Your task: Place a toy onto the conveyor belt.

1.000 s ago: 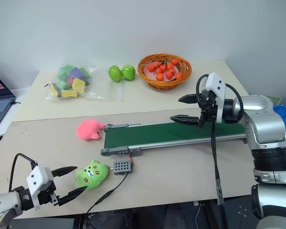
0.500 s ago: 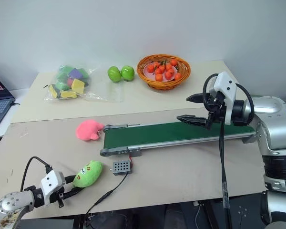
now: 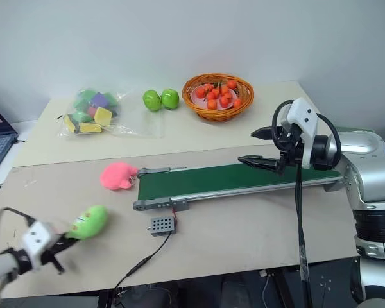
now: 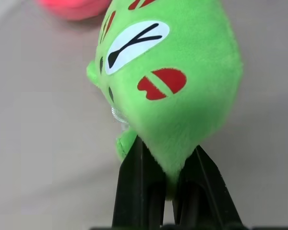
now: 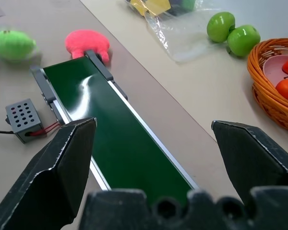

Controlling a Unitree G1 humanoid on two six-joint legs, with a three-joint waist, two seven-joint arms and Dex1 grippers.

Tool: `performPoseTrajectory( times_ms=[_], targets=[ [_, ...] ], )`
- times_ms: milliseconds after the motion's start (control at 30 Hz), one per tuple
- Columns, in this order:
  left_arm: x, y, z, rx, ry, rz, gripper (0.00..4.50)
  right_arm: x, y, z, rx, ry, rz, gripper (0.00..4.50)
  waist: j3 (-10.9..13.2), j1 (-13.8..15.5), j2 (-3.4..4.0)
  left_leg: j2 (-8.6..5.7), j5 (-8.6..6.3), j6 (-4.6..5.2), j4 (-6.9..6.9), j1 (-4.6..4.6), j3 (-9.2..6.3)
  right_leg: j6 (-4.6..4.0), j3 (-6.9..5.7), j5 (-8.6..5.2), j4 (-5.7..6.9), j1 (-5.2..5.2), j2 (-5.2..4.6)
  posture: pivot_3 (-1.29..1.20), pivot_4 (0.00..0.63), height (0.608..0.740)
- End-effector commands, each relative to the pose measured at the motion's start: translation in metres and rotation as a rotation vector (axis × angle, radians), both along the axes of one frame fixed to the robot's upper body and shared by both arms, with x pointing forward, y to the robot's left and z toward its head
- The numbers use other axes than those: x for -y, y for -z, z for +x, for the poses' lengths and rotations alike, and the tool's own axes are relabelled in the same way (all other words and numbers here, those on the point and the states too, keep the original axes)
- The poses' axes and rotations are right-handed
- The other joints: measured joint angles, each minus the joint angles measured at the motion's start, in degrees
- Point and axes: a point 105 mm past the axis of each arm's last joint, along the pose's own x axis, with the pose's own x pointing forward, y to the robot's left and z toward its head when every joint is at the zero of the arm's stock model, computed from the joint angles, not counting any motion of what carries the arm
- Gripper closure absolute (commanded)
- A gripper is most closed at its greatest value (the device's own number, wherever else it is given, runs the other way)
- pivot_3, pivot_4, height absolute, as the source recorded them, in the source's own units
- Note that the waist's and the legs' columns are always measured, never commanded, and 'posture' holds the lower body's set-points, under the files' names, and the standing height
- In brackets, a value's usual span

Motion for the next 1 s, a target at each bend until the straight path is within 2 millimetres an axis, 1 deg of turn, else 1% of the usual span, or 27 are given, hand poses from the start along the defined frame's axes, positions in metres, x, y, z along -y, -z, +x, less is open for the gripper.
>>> performPoseTrajectory(
  times_ms=[33, 100, 167, 233, 267, 333, 400, 500, 600, 700, 767, 833, 933, 1000],
  targets=[
    [-0.017, -0.027, 0.015, 0.139, -0.082, 0.027, 4.45, -0.007, -0.013, 0.001, 0.066, -0.033, 0.013, 0.0, 0.0, 0.1, 0.0, 0.0, 0.0, 0.0, 0.0, 0.0, 0.0, 0.0, 0.0, 0.0, 0.0, 0.0, 0.0, 0.0, 0.15, 0.74],
    [-0.004, -0.042, 0.03, 0.198, -0.04, 0.03, 4.45, -0.011, -0.012, 0.003, 0.065, -0.046, 0.022, 0.0, 0.0, 0.3, -0.03, 0.0, 0.0, -0.01, 0.0, -0.01, 0.0, 0.0, 0.0, 0.0, 0.0, 0.0, 0.0, 0.0, 0.15, 0.74],
    [0.022, -0.067, 0.051, 0.267, 0.046, 0.004, 4.45, -0.015, -0.012, 0.002, 0.065, -0.066, 0.027, 0.0, 0.0, 0.4, -0.07, 0.0, 0.0, -0.01, 0.0, -0.02, 0.0, 0.0, -0.01, 0.0, 0.0, 0.0, 0.0, 0.0, 0.15, 0.74],
    [0.062, -0.102, 0.072, 0.337, 0.187, -0.042, 4.45, -0.015, -0.012, 0.002, 0.064, -0.074, 0.023, 0.0, 0.1, 0.5, -0.09, -0.01, 0.0, -0.01, 0.01, -0.06, 0.0, 0.0, -0.01, 0.0, 0.0, -0.02, 0.0, 0.0, 0.15, 0.74],
    [0.078, -0.115, 0.079, 0.355, 0.25, -0.046, 4.45, -0.015, -0.013, 0.002, 0.063, -0.074, 0.021, 0.0, 0.1, 0.8, -0.13, 0.0, 0.0, -0.01, 0.01, -0.06, 0.0, -0.01, -0.02, 0.01, 0.01, -0.01, 0.0, 0.0, 0.15, 0.74],
    [0.102, -0.129, 0.085, 0.356, 0.341, -0.044, 4.45, -0.014, -0.013, 0.001, 0.064, -0.074, 0.019, 0.0, 0.1, 0.8, -0.15, -0.01, 0.0, -0.02, 0.06, -0.14, 0.0, 0.0, -0.06, 0.01, 0.01, -0.02, 0.0, 0.0, 0.15, 0.74],
    [0.122, -0.137, 0.088, 0.339, 0.428, -0.035, 4.45, -0.013, -0.013, 0.001, 0.065, -0.071, 0.017, 0.0, 0.1, 0.2, -0.13, -0.01, 0.01, -0.02, 0.05, -0.13, 0.0, -0.01, -0.04, 0.03, 0.06, -0.01, 0.0, 0.0, 0.15, 0.74],
    [0.149, -0.138, 0.09, 0.288, 0.593, 0.037, 4.45, -0.012, -0.013, -0.002, 0.068, -0.062, 0.017, 0.0, 0.1, -0.9, -0.12, 0.0, -0.05, 0.0, -0.04, -0.13, 0.08, -0.01, -0.07, 0.03, 0.04, -0.12, 0.0, 0.0, 0.15, 0.74],
    [0.162, -0.134, 0.091, 0.249, 0.727, 0.157, 4.45, -0.01, -0.013, -0.005, 0.071, -0.047, 0.019, 0.0, 0.1, -1.1, -0.12, 0.03, -0.11, 0.01, -0.06, -0.15, 0.18, -0.01, -0.14, 0.03, 0.01, -0.2, 0.0, 0.0, 0.15, 0.74],
    [0.176, -0.133, 0.097, 0.227, 0.846, 0.24, 4.45, -0.006, -0.013, -0.009, 0.075, -0.021, 0.017, 0.0, 0.1, -0.6, -0.12, 0.02, -0.11, 0.01, -0.04, -0.19, 0.22, -0.01, -0.15, 0.03, -0.01, -0.24, 0.0, 0.0, 0.15, 0.74],
    [0.179, -0.127, 0.101, 0.214, 0.913, 0.342, 4.45, -0.003, -0.013, -0.01, 0.083, -0.002, 0.019, 0.0, 0.1, -0.4, -0.12, 0.01, -0.11, 0.02, -0.01, -0.2, 0.23, -0.01, -0.15, 0.03, -0.01, -0.22, 0.0, 0.0, 0.15, 0.74],
    [0.177, -0.122, 0.106, 0.196, 0.935, 0.407, 4.45, -0.002, -0.014, -0.011, 0.089, 0.011, 0.021, 0.0, 0.1, -0.4, -0.12, -0.01, -0.11, 0.02, 0.0, -0.2, 0.24, -0.01, -0.13, 0.03, -0.01, -0.2, 0.0, 0.0, 0.15, 0.74],
    [0.183, -0.125, 0.114, 0.201, 0.954, 0.403, 4.45, 0.001, -0.015, -0.015, 0.093, 0.029, 0.022, 0.0, 0.1, -0.5, -0.13, 0.0, -0.12, 0.03, 0.0, -0.21, 0.26, -0.01, -0.13, 0.03, -0.01, -0.23, 0.0, 0.0, 0.15, 0.74],
    [0.187, -0.123, 0.116, 0.177, 0.973, 0.387, 4.45, 0.004, -0.014, -0.017, 0.096, 0.047, 0.022, 0.0, 0.1, -0.4, -0.13, -0.01, -0.13, 0.05, 0.02, -0.25, 0.26, -0.01, -0.15, 0.03, -0.01, -0.23, 0.0, 0.0, 0.15, 0.74]
  ],
)
